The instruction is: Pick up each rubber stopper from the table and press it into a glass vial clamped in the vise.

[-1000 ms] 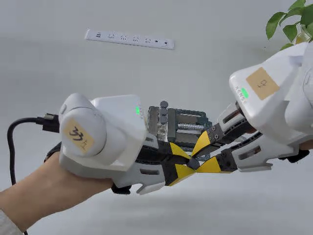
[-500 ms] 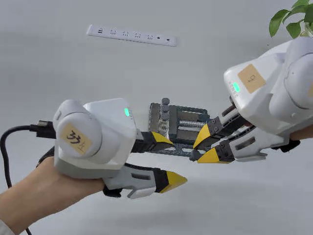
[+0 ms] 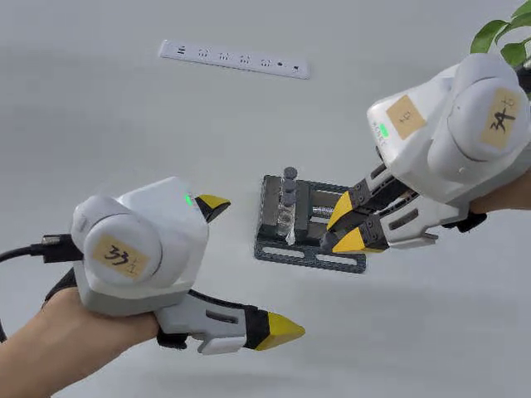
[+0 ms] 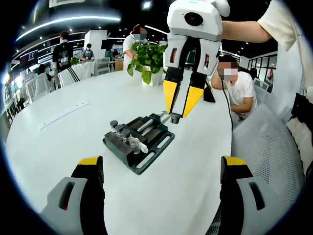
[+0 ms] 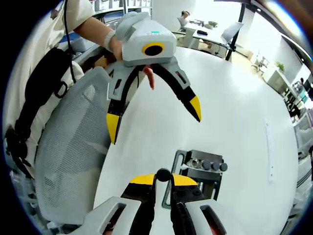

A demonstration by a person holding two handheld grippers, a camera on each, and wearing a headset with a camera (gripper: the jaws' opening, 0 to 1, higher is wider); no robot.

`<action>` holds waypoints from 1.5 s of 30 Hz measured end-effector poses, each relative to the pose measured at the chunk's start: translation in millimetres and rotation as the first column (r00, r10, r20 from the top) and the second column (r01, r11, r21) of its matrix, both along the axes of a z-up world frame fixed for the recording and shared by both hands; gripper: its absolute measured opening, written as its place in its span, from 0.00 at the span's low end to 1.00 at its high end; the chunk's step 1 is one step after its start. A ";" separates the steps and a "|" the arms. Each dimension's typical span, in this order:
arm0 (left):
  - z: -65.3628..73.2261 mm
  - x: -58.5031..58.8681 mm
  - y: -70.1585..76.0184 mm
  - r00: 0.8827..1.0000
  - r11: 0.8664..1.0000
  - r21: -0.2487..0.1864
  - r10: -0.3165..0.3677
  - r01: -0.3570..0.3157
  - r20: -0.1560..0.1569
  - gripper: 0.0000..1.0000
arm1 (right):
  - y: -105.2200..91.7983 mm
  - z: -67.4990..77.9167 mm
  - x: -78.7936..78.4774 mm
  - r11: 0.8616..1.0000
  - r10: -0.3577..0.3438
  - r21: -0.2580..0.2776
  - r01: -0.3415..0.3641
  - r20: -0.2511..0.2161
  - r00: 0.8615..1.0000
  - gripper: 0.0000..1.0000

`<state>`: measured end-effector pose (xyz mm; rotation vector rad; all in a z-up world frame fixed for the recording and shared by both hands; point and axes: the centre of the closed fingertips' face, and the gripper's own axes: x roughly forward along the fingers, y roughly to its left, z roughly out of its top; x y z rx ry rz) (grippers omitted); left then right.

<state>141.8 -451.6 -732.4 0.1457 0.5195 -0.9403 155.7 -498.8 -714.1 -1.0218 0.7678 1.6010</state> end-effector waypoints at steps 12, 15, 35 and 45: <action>-8.2 6.4 17.9 0.997 0.997 -0.015 0.076 -0.076 -0.009 0.99 | 22.6 -22.2 37.7 0.997 0.063 -0.050 -0.060 0.064 0.996 0.06; -10.2 5.4 20.4 0.996 0.996 -0.017 0.086 -0.086 -0.014 0.99 | 28.3 -27.6 40.2 0.996 0.071 -0.056 -0.068 0.064 0.995 0.06; -13.6 5.0 30.2 0.990 0.990 -0.033 0.136 -0.136 -0.024 0.97 | 36.8 -44.8 54.5 0.978 0.192 -0.112 -0.179 0.120 0.974 0.05; -19.0 4.0 33.6 0.988 0.988 -0.035 0.147 -0.148 -0.039 0.96 | 32.1 -49.1 54.3 0.925 0.368 -0.165 -0.343 0.162 0.915 0.05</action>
